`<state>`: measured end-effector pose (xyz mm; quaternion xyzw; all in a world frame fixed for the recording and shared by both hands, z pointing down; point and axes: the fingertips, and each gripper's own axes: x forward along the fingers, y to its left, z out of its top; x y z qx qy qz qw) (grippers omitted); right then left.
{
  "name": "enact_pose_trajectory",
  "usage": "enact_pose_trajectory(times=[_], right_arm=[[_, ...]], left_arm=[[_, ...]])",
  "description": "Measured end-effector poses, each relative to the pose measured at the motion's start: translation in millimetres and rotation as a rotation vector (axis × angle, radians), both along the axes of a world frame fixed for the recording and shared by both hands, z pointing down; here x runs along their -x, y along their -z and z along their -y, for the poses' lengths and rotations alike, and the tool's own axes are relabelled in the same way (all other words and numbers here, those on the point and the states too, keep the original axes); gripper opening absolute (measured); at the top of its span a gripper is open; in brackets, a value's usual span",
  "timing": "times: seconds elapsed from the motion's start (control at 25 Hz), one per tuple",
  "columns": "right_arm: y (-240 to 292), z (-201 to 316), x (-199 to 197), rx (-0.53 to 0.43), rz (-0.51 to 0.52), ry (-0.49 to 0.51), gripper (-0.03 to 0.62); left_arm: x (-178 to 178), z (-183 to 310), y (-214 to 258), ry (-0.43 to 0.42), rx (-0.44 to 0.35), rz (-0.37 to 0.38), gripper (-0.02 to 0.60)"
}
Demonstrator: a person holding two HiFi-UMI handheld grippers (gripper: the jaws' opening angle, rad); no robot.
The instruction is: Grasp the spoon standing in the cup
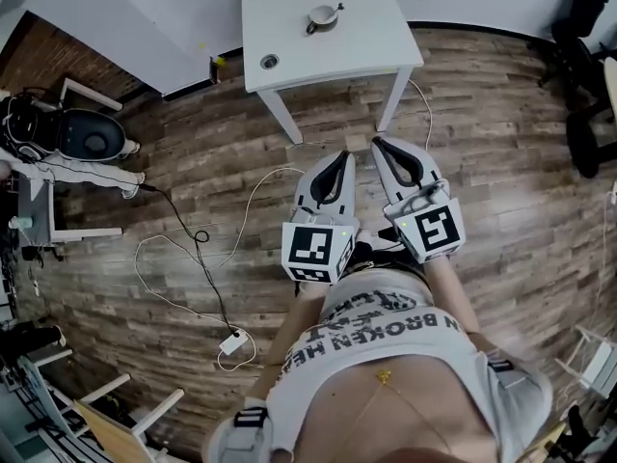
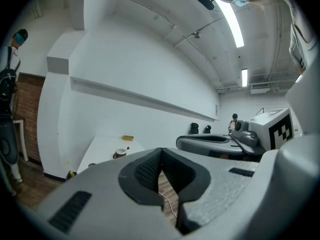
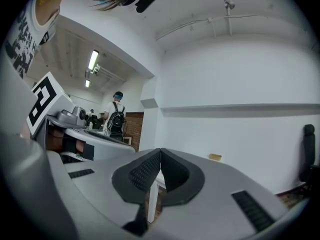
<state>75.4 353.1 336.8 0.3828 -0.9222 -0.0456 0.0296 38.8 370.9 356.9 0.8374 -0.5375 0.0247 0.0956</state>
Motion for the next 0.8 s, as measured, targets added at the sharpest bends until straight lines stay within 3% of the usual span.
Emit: enact_pose_trajectory(times=[0.2,0.8], right_arm=[[-4,28,8,0.006,0.003,-0.033,0.008],[5,161,64,-0.007,-0.003,-0.191,0.008]], left_arm=[[12,30,-3,-0.020,-0.003,-0.008,-0.004],[63,170,0,-0.222,-0.001,-0.018,-0.005]])
